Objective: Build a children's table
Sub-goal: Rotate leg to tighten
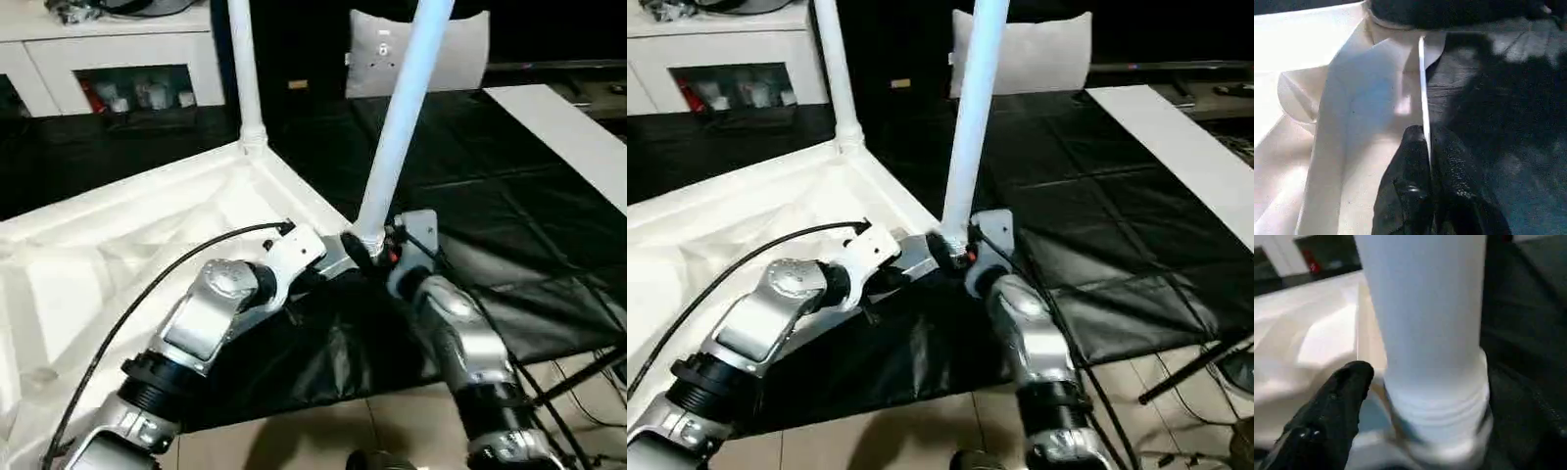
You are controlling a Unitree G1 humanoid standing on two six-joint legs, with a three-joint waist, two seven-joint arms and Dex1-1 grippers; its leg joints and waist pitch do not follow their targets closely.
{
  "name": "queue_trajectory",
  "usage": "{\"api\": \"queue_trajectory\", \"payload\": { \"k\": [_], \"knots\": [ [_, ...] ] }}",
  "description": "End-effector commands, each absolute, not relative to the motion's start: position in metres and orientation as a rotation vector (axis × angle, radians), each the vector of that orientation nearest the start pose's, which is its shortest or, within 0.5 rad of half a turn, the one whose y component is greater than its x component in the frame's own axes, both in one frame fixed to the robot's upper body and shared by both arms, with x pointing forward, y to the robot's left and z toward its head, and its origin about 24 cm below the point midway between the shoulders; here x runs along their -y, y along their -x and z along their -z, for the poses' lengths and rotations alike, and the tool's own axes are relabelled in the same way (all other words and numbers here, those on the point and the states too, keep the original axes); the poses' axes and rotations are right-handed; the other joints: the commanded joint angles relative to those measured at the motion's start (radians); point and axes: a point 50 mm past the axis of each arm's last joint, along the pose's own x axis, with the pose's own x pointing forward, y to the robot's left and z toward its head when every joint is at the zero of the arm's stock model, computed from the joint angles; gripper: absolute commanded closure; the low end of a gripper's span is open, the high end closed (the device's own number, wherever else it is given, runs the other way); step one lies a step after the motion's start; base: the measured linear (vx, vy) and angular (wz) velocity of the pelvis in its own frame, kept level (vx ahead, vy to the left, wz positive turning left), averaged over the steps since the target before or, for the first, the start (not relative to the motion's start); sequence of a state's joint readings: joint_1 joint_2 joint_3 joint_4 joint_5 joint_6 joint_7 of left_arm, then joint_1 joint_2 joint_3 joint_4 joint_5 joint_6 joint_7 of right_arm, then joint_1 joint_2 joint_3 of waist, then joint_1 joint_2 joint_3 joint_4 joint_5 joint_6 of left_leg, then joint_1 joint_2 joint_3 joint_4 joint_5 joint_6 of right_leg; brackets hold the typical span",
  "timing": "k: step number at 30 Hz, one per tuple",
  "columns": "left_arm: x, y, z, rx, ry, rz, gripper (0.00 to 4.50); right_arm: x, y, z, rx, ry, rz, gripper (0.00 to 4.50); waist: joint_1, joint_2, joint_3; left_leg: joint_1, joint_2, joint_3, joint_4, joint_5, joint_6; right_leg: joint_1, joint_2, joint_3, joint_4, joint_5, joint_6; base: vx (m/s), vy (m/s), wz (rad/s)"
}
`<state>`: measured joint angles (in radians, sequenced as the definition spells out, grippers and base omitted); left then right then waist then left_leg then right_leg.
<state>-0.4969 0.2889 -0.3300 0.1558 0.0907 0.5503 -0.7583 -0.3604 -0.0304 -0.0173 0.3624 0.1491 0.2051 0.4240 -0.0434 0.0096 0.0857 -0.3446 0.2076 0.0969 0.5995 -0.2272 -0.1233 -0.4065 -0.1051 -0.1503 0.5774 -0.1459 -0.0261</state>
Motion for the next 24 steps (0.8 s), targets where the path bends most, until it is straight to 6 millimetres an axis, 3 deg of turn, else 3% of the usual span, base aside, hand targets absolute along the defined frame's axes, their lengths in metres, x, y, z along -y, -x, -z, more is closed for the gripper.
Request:
{"api": "queue_trajectory", "payload": {
  "k": [1,3,7,11,12,13,18,20,22,23,24],
  "knots": [
    [-0.097,-0.315,-0.087,-0.342,-0.467,0.957,4.50,0.104,-0.302,-0.027,-0.259,-0.151,-0.587,0.14,0.008,0.009,-0.077,-0.031,0.001,0.029,-0.070,-0.098,0.094,0.078,-0.036,0.056,-0.059,-0.237,-0.197,0.000,0.000,0.00],
    [-0.103,-0.314,-0.084,-0.349,-0.475,0.997,4.50,0.115,-0.297,-0.030,-0.236,-0.131,-0.626,0.07,0.016,0.011,-0.079,-0.029,0.004,0.031,-0.068,-0.067,0.102,0.079,-0.034,0.058,-0.057,-0.209,-0.208,0.000,0.000,0.00],
    [-0.113,-0.310,-0.080,-0.354,-0.490,1.106,4.50,0.141,-0.288,-0.039,-0.204,-0.034,-0.709,0.02,0.029,0.015,-0.080,-0.028,0.006,0.037,-0.068,-0.074,0.095,0.079,-0.032,0.061,-0.057,-0.221,-0.208,0.000,0.000,0.00],
    [-0.123,-0.304,-0.076,-0.375,-0.537,1.243,4.50,0.160,-0.281,-0.051,-0.190,0.031,-0.828,0.02,0.045,0.010,-0.081,-0.024,0.007,0.041,-0.069,-0.084,0.103,0.077,-0.029,0.064,-0.058,-0.236,-0.199,0.000,0.000,0.00],
    [-0.124,-0.302,-0.075,-0.382,-0.547,1.286,4.50,0.164,-0.280,-0.054,-0.190,0.046,-0.862,0.02,0.049,0.018,-0.085,-0.019,0.009,0.043,-0.067,-0.075,0.102,0.075,-0.030,0.066,-0.054,-0.227,-0.203,0.000,0.000,0.00],
    [-0.126,-0.301,-0.073,-0.392,-0.548,1.318,4.50,0.167,-0.279,-0.056,-0.192,0.060,-0.895,0.02,0.049,0.014,-0.084,-0.019,0.009,0.044,-0.067,-0.078,0.104,0.073,-0.029,0.065,-0.057,-0.229,-0.203,0.000,0.000,0.00],
    [-0.132,-0.294,-0.071,-0.425,-0.551,1.459,4.50,0.174,-0.281,-0.066,-0.218,0.145,-1.037,0.02,0.065,0.007,-0.089,-0.014,0.011,0.051,-0.066,-0.058,0.113,0.070,-0.028,0.074,-0.046,-0.208,-0.226,0.000,0.000,0.00],
    [-0.135,-0.292,-0.070,-0.436,-0.573,1.510,4.50,0.171,-0.282,-0.070,-0.214,0.195,-1.111,0.02,0.070,0.000,-0.089,-0.012,0.009,0.056,-0.065,-0.071,0.110,0.069,-0.026,0.077,-0.048,-0.229,-0.222,0.000,0.000,0.00],
    [-0.135,-0.291,-0.069,-0.439,-0.580,1.526,4.50,0.170,-0.282,-0.071,-0.214,0.209,-1.140,0.02,0.074,0.004,-0.089,-0.010,0.010,0.056,-0.066,-0.076,0.106,0.068,-0.028,0.080,-0.048,-0.245,-0.218,0.000,0.000,0.00],
    [-0.138,-0.290,-0.069,-0.451,-0.611,1.575,4.50,0.165,-0.278,-0.072,-0.234,0.229,-1.258,0.02,0.075,0.000,-0.090,-0.009,0.008,0.056,-0.066,-0.080,0.107,0.067,-0.027,0.079,-0.048,-0.247,-0.218,0.000,0.000,0.00],
    [-0.138,-0.290,-0.069,-0.451,-0.611,1.575,4.50,0.165,-0.278,-0.072,-0.234,0.229,-1.258,0.02,0.076,-0.002,-0.091,-0.010,0.010,0.057,-0.067,-0.081,0.106,0.069,-0.028,0.081,-0.046,-0.248,-0.217,0.000,0.000,0.00]
  ]
}}
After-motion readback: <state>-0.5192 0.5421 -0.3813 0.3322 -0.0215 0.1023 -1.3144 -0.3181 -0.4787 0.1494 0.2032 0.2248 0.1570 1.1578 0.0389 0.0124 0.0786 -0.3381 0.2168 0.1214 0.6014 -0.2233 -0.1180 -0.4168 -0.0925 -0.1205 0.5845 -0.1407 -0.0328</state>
